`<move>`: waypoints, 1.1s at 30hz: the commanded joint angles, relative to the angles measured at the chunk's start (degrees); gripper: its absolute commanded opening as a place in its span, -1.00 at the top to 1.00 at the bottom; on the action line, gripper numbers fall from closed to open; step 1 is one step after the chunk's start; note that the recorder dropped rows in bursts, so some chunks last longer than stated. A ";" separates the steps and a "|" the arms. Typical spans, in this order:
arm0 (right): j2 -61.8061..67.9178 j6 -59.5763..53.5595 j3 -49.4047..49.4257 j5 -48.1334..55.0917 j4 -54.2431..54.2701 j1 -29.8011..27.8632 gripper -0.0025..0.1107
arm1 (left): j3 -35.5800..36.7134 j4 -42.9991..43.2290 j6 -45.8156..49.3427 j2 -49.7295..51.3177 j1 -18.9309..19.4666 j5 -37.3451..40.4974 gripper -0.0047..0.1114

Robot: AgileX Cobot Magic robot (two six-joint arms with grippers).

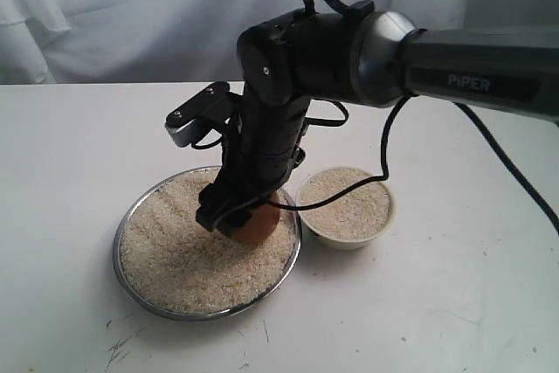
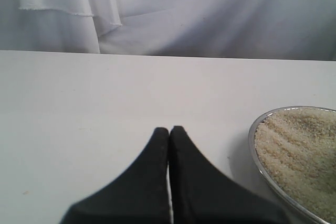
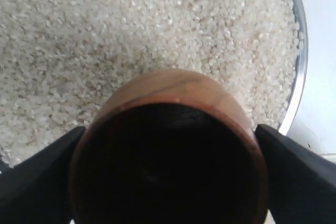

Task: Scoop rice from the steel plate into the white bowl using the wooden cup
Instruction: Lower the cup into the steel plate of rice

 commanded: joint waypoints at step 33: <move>1.00 13.14 -0.93 -0.68 -16.02 3.21 -0.62 | 0.26 -0.04 0.05 -0.29 -0.09 -0.36 0.92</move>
